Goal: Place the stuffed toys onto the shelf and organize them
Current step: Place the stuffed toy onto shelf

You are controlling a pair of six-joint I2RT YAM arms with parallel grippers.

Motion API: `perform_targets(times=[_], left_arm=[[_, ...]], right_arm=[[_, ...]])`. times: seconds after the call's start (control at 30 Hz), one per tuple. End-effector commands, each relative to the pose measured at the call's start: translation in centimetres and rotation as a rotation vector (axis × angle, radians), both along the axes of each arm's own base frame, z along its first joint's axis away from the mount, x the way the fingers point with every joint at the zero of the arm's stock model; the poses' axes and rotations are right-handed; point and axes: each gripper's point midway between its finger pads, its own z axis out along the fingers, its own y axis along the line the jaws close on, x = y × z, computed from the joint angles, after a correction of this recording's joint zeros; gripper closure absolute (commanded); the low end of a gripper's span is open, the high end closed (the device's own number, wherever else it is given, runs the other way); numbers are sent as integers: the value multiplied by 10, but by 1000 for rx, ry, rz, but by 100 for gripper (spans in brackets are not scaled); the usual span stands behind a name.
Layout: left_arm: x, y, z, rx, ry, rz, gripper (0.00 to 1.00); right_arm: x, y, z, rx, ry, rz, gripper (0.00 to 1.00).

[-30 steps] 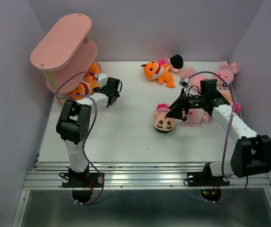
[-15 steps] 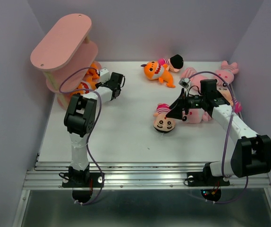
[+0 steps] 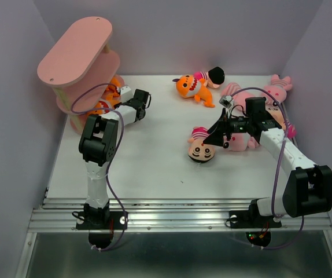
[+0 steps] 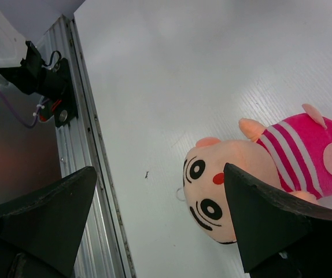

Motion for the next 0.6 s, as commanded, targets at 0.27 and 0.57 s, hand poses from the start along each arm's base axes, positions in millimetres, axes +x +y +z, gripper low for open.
perform_targets(times=[0.27, 0.57], left_arm=[[15, 8, 38, 103, -36, -41, 19], [20, -6, 51, 37, -54, 5, 20]], right_arm=[[0, 0, 10, 20, -55, 19, 4], [0, 0, 9, 19, -50, 21, 4]])
